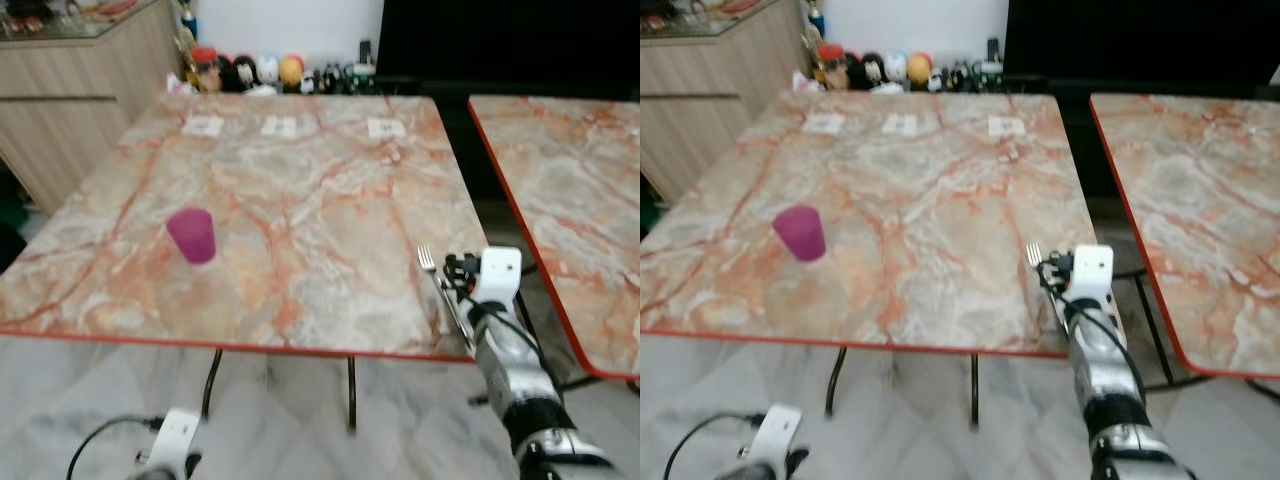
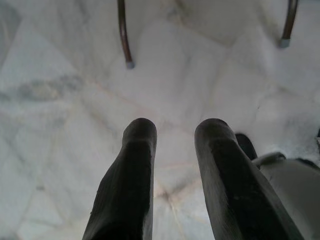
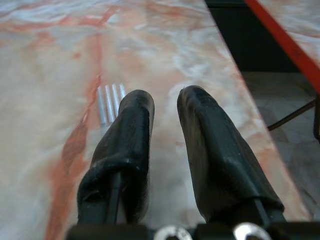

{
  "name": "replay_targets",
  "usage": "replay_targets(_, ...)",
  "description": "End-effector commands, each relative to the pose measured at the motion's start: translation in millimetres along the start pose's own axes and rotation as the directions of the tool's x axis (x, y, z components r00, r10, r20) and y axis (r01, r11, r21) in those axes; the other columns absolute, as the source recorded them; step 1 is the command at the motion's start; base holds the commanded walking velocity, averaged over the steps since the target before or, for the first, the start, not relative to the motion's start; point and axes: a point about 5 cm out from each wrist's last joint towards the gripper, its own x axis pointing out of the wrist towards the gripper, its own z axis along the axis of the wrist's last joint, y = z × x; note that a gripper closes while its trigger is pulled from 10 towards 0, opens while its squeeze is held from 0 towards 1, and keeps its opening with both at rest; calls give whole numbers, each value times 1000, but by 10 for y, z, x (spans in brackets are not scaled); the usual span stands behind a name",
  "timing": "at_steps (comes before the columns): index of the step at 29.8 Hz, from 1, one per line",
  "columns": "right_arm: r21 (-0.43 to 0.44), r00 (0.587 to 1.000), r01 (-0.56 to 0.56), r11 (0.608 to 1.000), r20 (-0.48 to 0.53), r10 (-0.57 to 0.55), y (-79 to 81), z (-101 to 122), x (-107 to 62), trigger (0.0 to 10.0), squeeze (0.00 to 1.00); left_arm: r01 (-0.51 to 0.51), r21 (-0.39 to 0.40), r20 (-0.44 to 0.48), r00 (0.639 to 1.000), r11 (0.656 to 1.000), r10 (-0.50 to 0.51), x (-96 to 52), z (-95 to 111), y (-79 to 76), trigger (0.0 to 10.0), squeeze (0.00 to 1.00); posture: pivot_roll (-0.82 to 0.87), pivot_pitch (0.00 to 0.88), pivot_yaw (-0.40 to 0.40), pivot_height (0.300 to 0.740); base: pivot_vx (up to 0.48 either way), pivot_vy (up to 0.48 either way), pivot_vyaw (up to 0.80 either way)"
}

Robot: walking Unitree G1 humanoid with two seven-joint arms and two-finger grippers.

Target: Setting the table

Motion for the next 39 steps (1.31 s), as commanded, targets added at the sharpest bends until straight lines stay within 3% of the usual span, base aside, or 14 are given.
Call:
replay_targets(1,5,999,-18,1000,29,18,61,66,18,10000,0,-1,7,-53,999,1000,2,-34,-141,26,10000,0,59,0,20,740,0,0,0)
replay_targets(5,15,999,-30,999,26,29,71,60,17,10000,0,-2,5,-52,999,1000,2,-35,-142,28,10000,0,59,0,20,740,0,0,0)
replay_targets(6,30,999,-43,999,29,43,86,64,18,10000,718,-2,5,-52,999,1000,2,-35,-142,30,10000,0,60,0,20,740,0,0,0)
replay_targets(7,49,998,-61,997,31,59,106,68,19,10000,1000,-2,5,-51,999,1000,2,-36,-143,32,10000,0,60,0,20,740,0,0,0)
replay_targets(14,35,999,-25,999,-42,27,73,42,68,10000,1000,-4,4,-52,999,1000,4,-40,-150,47,10000,0,59,0,20,740,0,0,0)
replay_targets(15,43,997,-39,998,-62,42,85,28,75,10000,557,-4,3,-52,999,1000,4,-40,-150,48,10000,0,59,0,20,740,0,0,0)
replay_targets(16,44,995,-60,997,-77,63,107,15,79,10000,0,-4,3,-52,999,1000,4,-40,-150,49,10000,0,59,0,20,740,0,0,0)
replay_targets(22,79,984,-55,995,-165,68,125,-60,104,10000,0,-4,3,-54,999,1000,4,-42,-157,46,10000,0,63,0,20,740,0,0,0)
replay_targets(32,63,979,-14,998,-203,27,36,39,187,10000,0,-5,2,-56,998,1000,5,-46,-166,54,10000,0,67,2,24,740,0,0,0)
replay_targets(39,67,971,-37,997,-232,52,77,42,213,10000,0,-2,3,-57,998,1000,2,-47,-169,55,10000,0,76,3,25,740,0,0,0)
